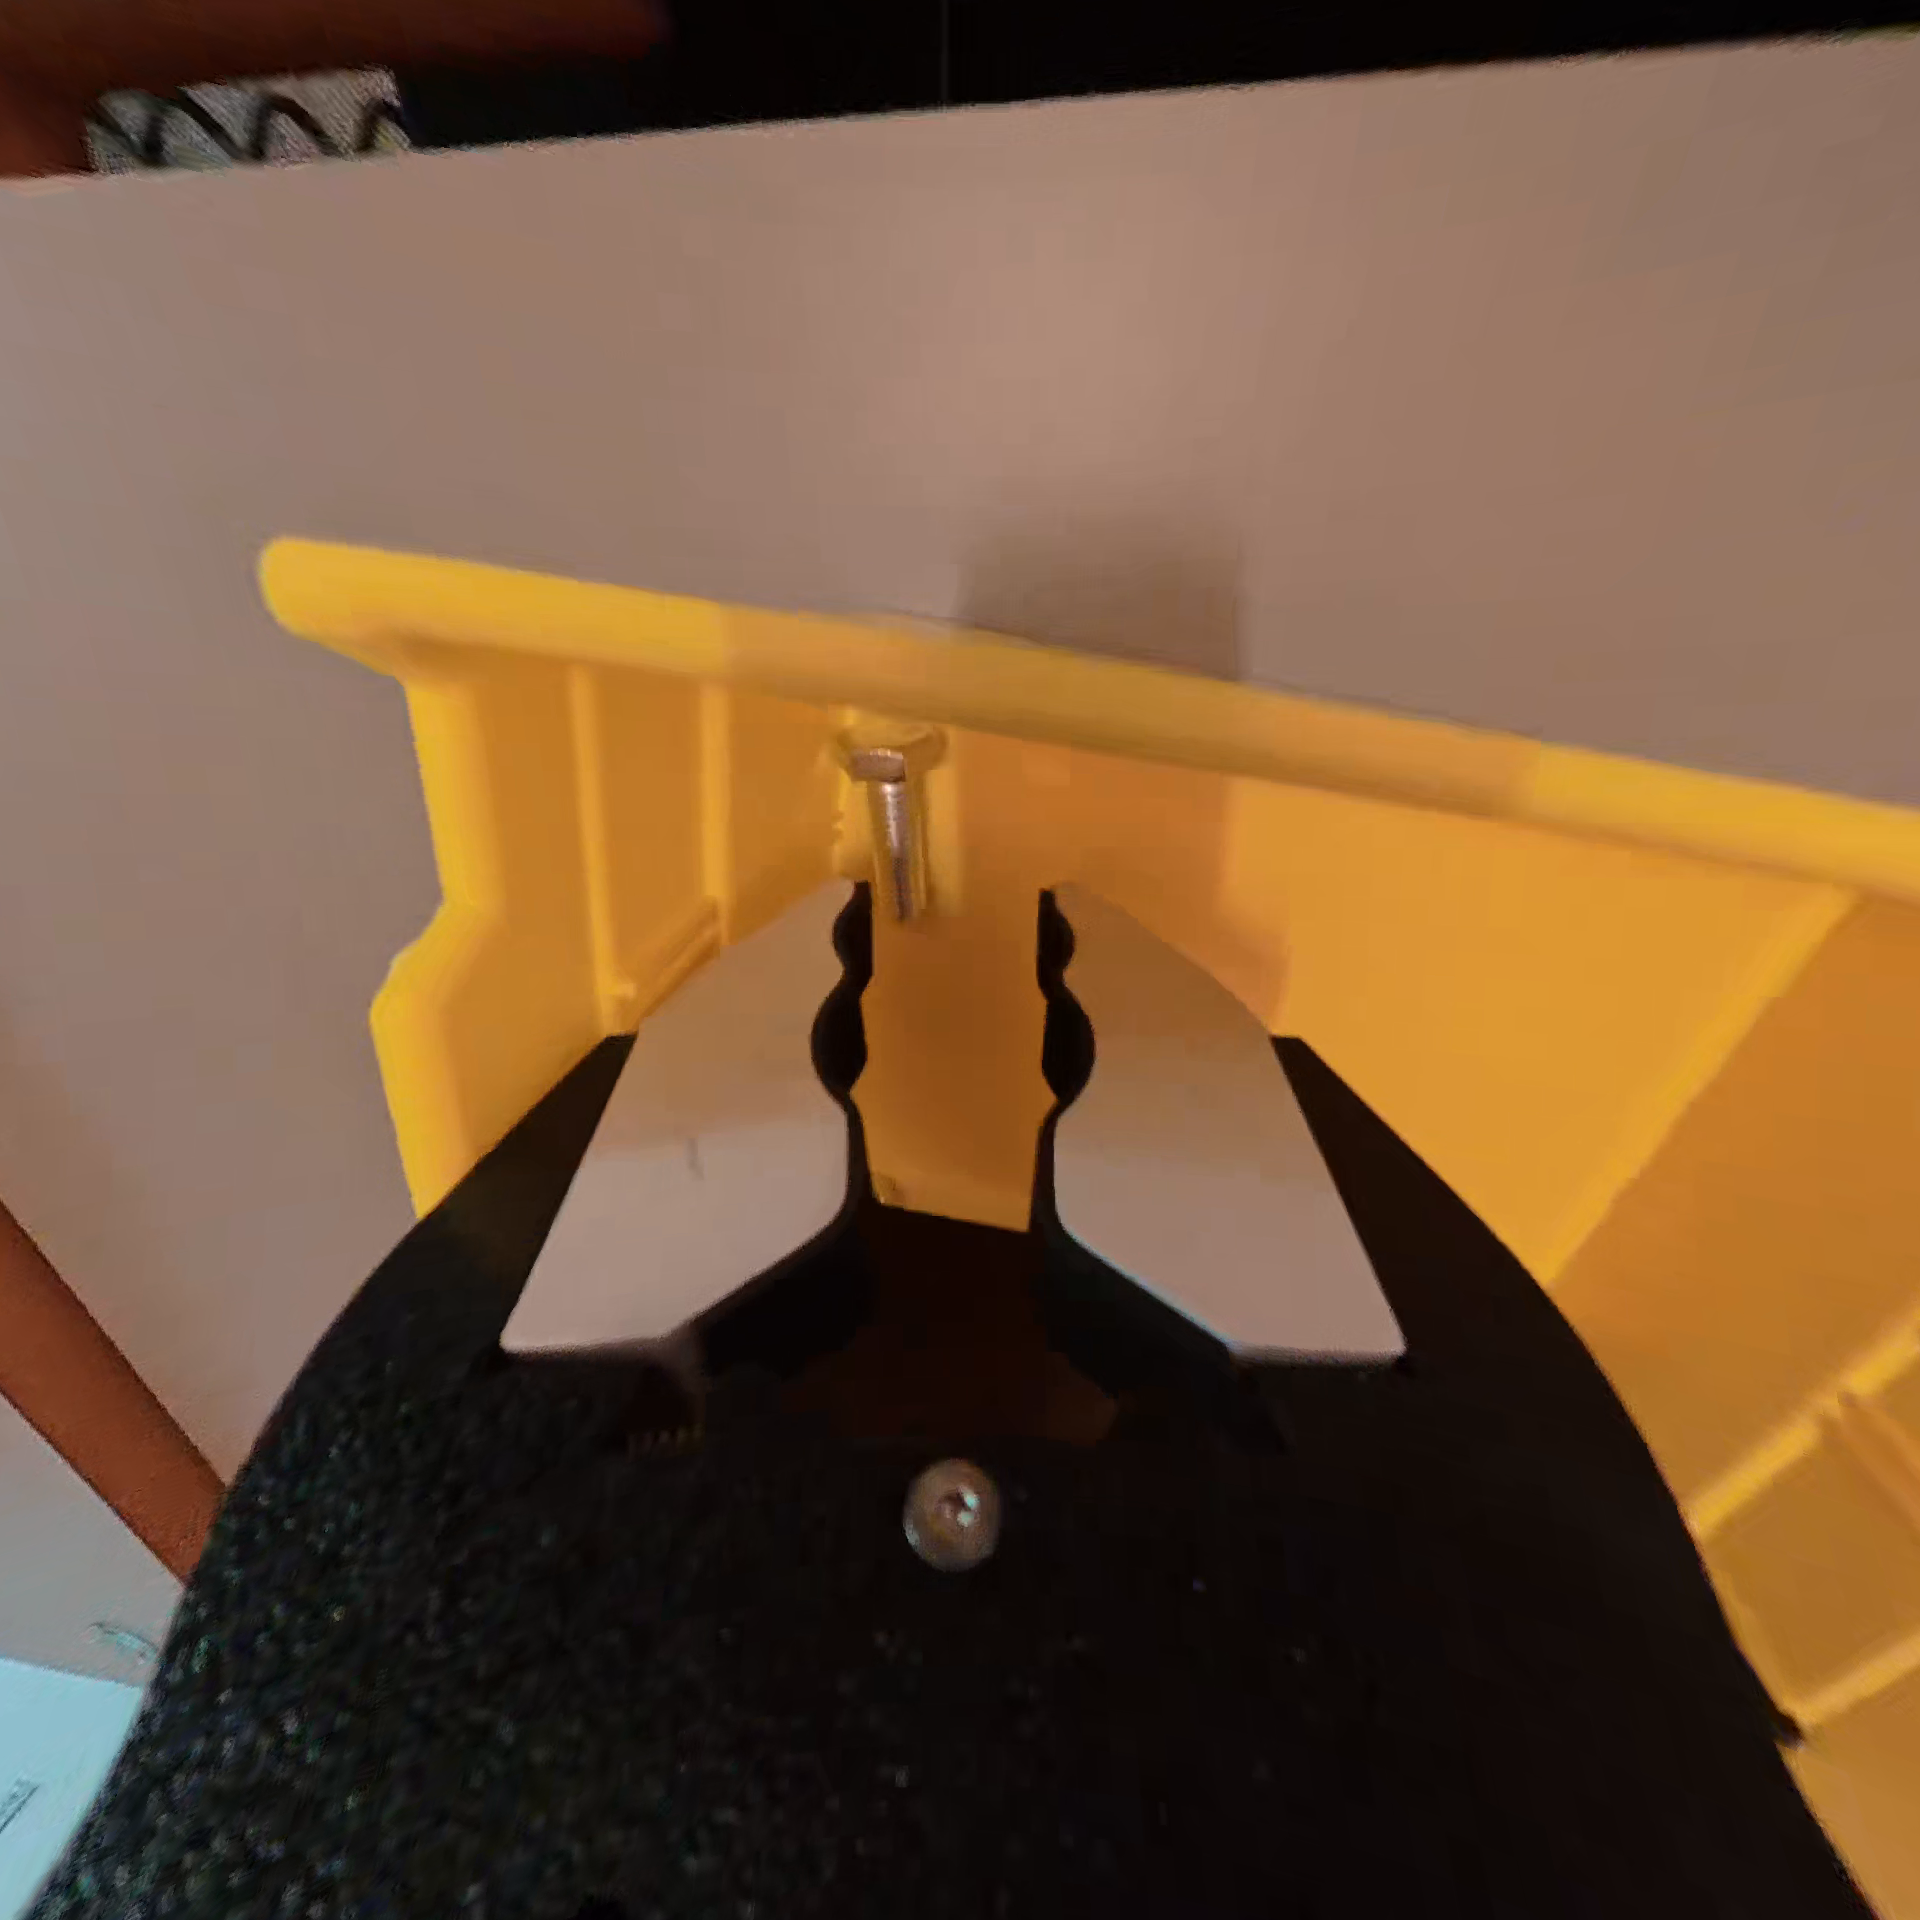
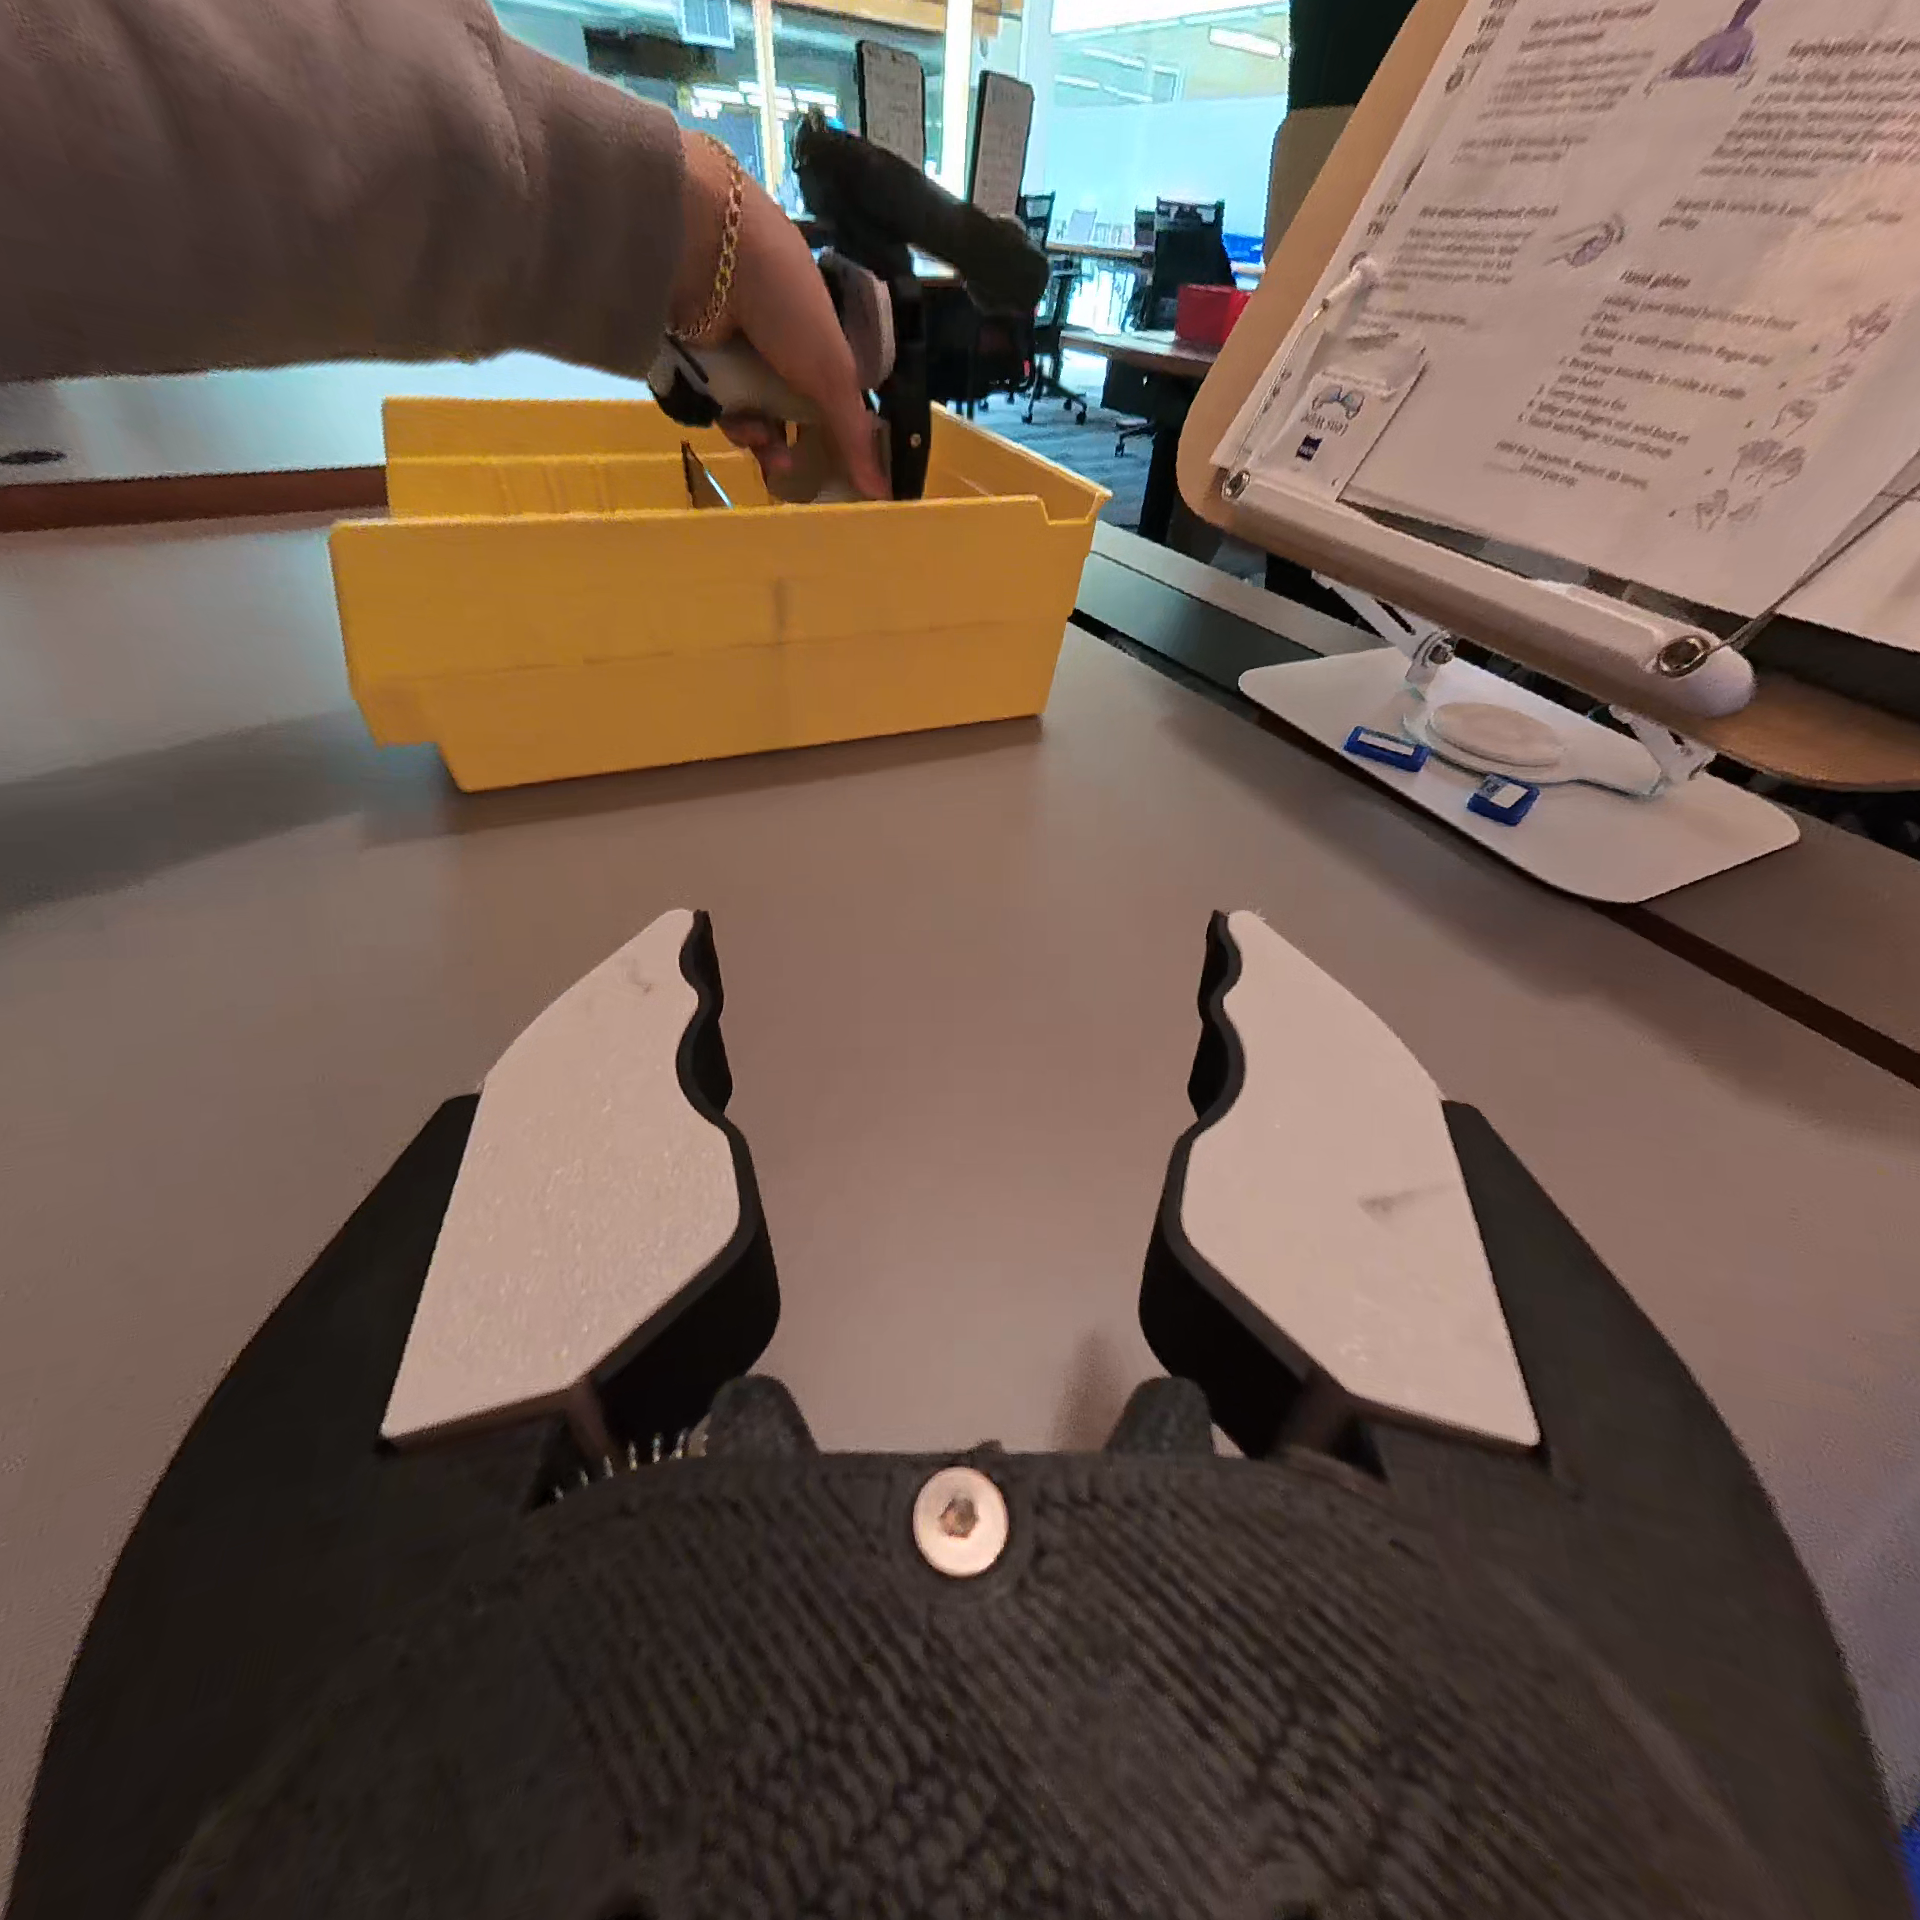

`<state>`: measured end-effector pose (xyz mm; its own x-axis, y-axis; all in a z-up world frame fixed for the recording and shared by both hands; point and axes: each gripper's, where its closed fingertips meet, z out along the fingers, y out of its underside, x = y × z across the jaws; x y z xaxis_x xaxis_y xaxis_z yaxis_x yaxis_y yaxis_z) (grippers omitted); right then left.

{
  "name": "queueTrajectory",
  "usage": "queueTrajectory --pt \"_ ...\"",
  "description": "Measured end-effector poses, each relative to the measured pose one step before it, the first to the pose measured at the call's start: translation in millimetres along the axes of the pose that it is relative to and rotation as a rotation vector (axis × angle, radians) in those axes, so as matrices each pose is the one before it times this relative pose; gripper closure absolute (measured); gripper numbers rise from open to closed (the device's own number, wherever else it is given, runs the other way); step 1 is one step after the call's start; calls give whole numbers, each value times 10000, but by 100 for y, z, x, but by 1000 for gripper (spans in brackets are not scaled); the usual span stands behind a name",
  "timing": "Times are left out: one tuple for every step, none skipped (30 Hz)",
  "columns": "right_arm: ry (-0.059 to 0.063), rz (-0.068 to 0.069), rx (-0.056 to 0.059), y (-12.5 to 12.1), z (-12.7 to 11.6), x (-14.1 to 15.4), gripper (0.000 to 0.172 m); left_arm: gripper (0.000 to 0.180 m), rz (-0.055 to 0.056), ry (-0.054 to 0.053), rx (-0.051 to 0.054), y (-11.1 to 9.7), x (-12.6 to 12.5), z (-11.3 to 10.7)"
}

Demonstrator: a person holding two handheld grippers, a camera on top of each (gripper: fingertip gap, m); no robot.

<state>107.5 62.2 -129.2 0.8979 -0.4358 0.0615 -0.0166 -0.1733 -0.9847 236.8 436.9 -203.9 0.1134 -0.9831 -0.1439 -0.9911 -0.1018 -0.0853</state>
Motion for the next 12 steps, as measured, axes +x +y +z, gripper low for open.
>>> queueTrajectory --pt "-8 -59 -116 277 60 20 83 153 50 -287 159 -232 -199 138" --pt "25 -30 -87 231 72 46 83 154 95 -270 35 -3 -161 214" --pt "23 -18 -62 200 78 30 83 156 73 -190 -78 141 -76 281" --pt "-15 4 -54 143 58 -24 83 156 -7 -134 -103 149 -53 247" --pt "7 31 4 -3 7 18 83 157 -41 -100 -69 99 -43 183" --pt "27 34 54 -64 -34 47 83 157 -10 -62 -4 0 -3 145" --pt "13 47 61 -78 -52 43 84 158 -9 0 65 -84 63 145" --pt "-31 50 42 -76 -52 -2 84 158 -61 69 93 -97 110 183" --pt "-6 47 28 -33 -26 48 84 159 -128 68 104 -95 44 164" --pt "8 47 -4 32 -12 61 84 159 -119 53 68 -100 -34 83" --pt "-65 38 -51 82 2 -41 84 161 -53 49 -1 -33 -29 44" --pt "-46 9 -36 41 5 -48 84 161 -9 62 14 -7 16 24"
